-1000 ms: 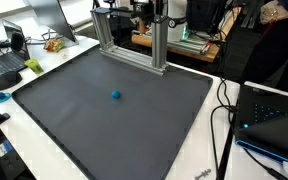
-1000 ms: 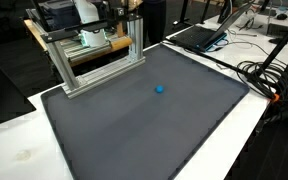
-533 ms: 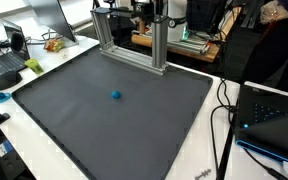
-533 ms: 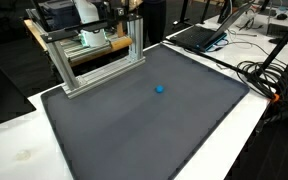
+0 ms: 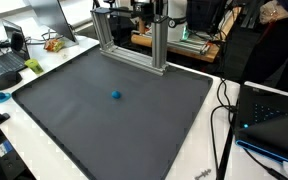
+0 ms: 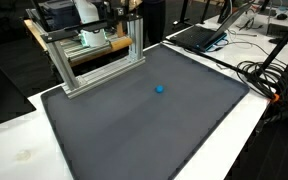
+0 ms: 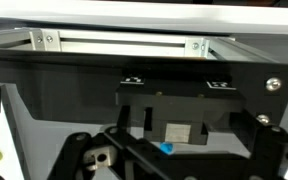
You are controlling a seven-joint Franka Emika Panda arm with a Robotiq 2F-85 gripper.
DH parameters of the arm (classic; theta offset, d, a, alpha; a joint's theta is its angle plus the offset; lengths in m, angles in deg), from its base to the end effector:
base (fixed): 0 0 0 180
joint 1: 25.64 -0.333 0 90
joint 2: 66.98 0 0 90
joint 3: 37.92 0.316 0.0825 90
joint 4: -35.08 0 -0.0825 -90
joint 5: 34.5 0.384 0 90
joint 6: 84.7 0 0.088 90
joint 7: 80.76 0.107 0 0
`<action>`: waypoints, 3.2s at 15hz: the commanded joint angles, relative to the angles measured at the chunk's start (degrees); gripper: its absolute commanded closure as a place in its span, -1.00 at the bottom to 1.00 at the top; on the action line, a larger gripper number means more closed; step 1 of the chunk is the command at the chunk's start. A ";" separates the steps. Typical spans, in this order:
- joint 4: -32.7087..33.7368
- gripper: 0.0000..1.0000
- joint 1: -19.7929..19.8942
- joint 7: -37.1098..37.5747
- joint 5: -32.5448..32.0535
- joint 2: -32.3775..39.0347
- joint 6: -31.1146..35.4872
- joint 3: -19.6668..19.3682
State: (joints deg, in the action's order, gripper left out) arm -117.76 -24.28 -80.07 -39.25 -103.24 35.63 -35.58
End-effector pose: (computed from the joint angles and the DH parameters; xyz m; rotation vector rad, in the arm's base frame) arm 0.3549 0.0018 0.4376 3.0431 0.0571 0.0999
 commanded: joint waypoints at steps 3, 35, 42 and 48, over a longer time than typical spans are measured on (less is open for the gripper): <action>-0.52 -1.00 -0.26 -0.26 -0.79 -0.09 0.26 -0.46; 1.45 0.56 -0.52 2.89 2.97 2.88 4.67 -1.39; 8.36 0.56 -0.26 4.81 1.06 10.14 8.53 1.30; 20.56 0.56 0.07 8.30 -1.00 20.82 7.69 3.17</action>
State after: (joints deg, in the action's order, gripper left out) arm -104.73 -24.39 -74.72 -38.56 -88.80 44.12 -33.22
